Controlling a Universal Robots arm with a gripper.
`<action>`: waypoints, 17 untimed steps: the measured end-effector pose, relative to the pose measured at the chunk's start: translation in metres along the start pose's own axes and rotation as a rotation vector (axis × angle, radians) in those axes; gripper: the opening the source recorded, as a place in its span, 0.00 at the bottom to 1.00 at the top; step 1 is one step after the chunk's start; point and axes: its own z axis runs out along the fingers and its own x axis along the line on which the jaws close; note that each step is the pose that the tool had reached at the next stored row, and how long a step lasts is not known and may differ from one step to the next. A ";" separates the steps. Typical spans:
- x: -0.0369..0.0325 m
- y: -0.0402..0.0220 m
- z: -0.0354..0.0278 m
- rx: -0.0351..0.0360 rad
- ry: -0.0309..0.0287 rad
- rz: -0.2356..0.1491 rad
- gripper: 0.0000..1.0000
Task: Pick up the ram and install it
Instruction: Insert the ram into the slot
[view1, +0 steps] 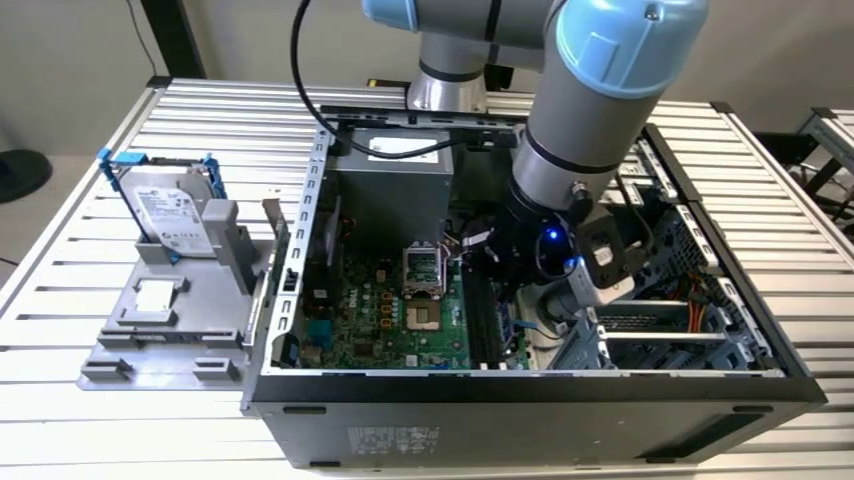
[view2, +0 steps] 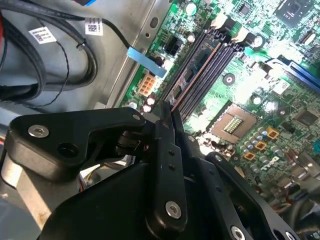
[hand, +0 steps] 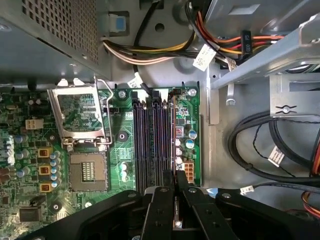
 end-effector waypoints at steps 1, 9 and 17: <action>0.0001 -0.0003 0.0008 0.0001 0.0000 0.002 0.00; 0.0007 -0.0023 0.0047 0.0000 -0.0004 0.011 0.00; 0.0007 -0.0039 0.0078 -0.0002 -0.0006 0.014 0.00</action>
